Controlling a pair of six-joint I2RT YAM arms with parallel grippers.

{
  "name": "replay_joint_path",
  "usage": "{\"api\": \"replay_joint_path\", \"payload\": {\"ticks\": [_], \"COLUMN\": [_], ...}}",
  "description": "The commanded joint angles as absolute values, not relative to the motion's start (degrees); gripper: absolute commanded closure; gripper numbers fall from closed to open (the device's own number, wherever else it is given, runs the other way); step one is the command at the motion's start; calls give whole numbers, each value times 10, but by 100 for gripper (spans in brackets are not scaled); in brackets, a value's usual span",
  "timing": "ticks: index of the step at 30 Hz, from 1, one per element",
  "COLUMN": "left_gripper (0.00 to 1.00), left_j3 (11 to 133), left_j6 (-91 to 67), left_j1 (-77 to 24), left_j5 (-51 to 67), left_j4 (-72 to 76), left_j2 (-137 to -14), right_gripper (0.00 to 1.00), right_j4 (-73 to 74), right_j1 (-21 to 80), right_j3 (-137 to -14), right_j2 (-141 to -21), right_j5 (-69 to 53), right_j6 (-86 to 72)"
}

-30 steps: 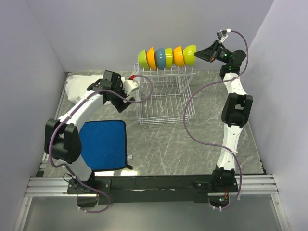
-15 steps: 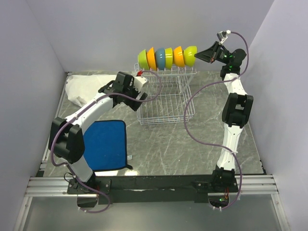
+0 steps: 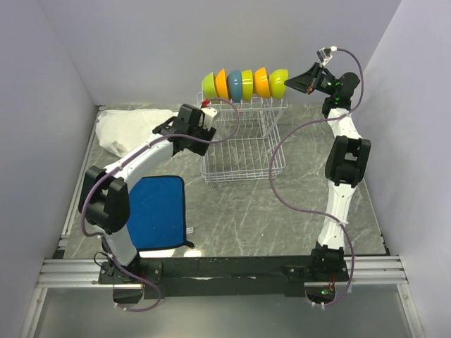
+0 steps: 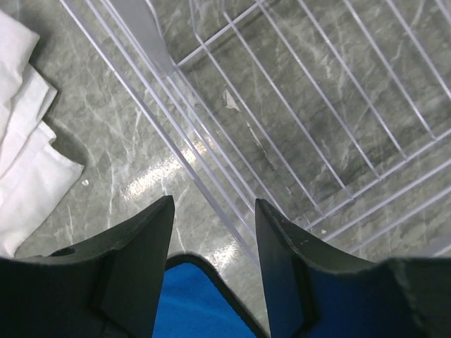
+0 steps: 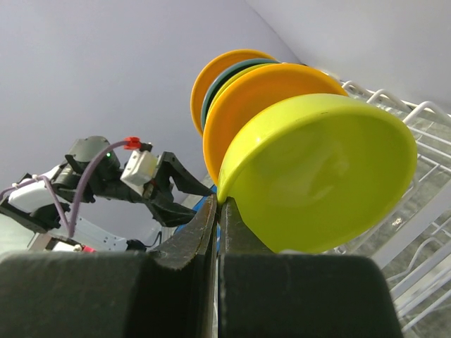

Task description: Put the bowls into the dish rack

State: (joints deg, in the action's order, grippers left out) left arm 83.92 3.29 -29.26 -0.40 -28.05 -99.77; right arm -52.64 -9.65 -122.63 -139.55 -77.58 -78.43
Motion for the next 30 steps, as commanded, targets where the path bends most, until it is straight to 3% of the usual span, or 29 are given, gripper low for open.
{"api": "replay_joint_path", "payload": {"ticks": [1, 6, 16, 22, 30], "left_gripper": [44, 41, 53, 54, 75], "left_j3": [864, 853, 826, 807, 797], "left_j6": [4, -17, -25, -31, -38], "left_j1": [-297, -297, -297, -297, -292], "left_j5": [-53, -77, -62, -57, -55], "left_j4": [-272, -272, -269, -259, -251], "left_j2": [-1009, -1005, -1013, -1010, -1010], "right_gripper": [100, 100, 100, 100, 100], "right_j4": [-550, -555, -554, -553, -550], "right_j1": [-112, -112, -112, -110, -104], "right_j3": [-1236, -1237, -1237, -1237, -1229], "right_j2": [-1347, -1346, -1345, -1344, -1343], "right_j5": [-760, -761, -757, -756, -755], "right_j6": [-767, -771, -771, -768, -766]}}
